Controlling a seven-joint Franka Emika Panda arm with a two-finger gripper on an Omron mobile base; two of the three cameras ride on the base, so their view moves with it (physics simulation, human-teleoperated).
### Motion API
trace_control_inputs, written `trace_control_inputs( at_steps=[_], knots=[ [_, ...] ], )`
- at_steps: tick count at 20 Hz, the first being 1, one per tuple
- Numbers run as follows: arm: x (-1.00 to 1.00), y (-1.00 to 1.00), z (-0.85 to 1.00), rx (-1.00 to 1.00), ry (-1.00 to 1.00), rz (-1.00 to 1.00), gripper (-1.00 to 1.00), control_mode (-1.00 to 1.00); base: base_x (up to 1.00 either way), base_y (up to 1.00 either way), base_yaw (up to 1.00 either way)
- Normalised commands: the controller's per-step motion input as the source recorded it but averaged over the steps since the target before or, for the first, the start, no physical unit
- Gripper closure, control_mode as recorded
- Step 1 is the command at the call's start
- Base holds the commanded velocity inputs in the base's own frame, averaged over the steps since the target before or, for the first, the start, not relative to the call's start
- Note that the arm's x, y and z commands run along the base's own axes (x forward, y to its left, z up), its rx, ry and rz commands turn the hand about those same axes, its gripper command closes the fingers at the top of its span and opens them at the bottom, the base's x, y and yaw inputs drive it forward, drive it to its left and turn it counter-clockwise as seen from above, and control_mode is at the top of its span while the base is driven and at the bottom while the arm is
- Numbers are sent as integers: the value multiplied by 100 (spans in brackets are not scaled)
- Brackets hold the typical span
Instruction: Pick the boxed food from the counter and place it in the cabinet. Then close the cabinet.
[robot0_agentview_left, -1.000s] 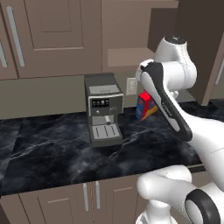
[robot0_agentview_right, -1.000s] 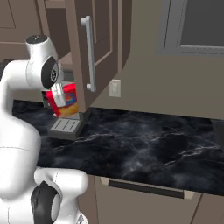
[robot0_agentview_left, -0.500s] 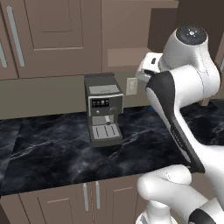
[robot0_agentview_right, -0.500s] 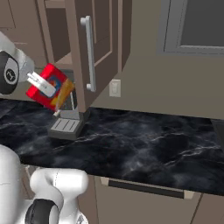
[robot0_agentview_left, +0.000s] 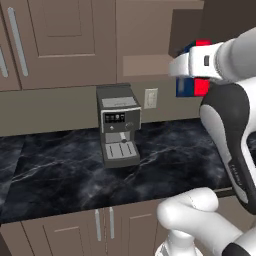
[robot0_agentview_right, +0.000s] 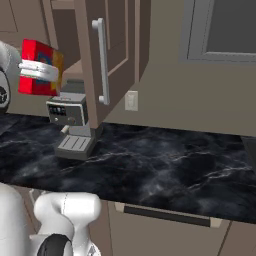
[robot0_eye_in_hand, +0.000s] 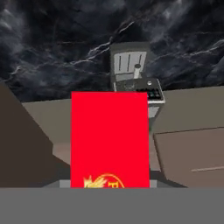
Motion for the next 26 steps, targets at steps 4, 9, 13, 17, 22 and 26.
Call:
trace_control_inputs(
  at_steps=[4, 9, 13, 17, 22, 26],
  knots=[
    [13, -9, 7, -7, 23, 33, 100, -100, 0, 0, 0],
    [71, 0, -10, -17, 36, 20, 100, -100, 0, 0, 0],
    [20, 0, 0, -19, -7, 6, 100, -100, 0, 0, 0],
    [2, 0, 0, -20, -37, 0, 100, -100, 0, 0, 0],
    [27, 0, -6, -13, -12, 0, 100, -100, 0, 0, 0],
    [66, 0, 0, -3, 3, 0, 100, -100, 0, 0, 0]
  ],
)
